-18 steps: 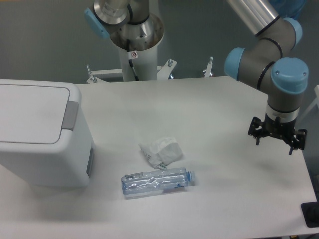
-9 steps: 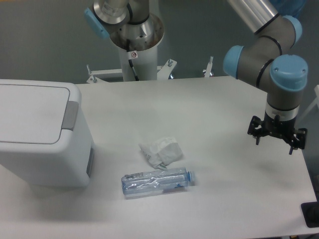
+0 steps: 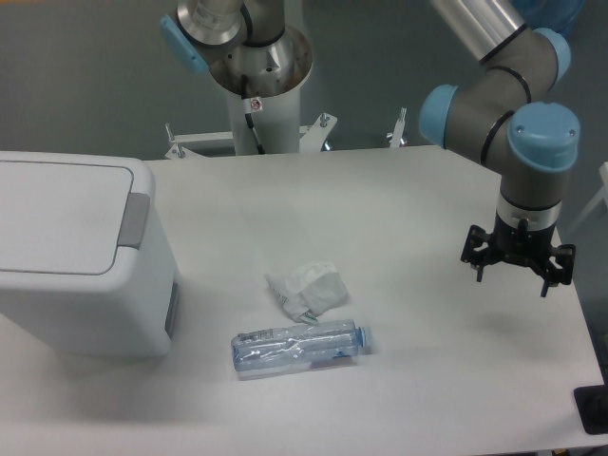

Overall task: Open the trash can
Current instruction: 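Move the open gripper across the table toward the white trash bin lid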

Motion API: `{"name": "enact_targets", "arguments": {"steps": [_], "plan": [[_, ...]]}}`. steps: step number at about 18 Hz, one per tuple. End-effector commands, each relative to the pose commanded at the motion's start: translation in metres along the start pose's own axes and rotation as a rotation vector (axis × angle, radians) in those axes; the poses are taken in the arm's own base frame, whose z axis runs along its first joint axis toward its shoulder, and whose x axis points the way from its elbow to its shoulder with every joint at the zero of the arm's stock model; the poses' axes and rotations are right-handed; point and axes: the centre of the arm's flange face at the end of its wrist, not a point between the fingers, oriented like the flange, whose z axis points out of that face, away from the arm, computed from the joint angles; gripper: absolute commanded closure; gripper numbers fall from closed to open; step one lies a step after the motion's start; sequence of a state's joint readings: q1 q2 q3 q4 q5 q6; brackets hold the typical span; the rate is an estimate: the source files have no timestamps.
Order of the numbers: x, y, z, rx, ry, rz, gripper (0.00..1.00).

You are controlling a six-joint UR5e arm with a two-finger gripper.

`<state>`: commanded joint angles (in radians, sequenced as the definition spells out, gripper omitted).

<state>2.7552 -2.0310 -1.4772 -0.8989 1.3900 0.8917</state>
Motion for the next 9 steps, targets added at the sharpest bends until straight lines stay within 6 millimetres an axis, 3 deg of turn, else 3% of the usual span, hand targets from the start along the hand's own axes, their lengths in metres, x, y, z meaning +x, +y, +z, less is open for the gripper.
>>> {"name": "enact_targets", "arguments": {"steps": [3, 6, 9], "plan": [[0.017, -0.016, -0.007, 0.066, 0.052, -0.103, 0.0], [0.041, -0.034, -0.036, 0.141, 0.102, -0.209, 0.0], [0.08, -0.056, -0.073, 0.198, 0.128, -0.266, 0.0]]}}
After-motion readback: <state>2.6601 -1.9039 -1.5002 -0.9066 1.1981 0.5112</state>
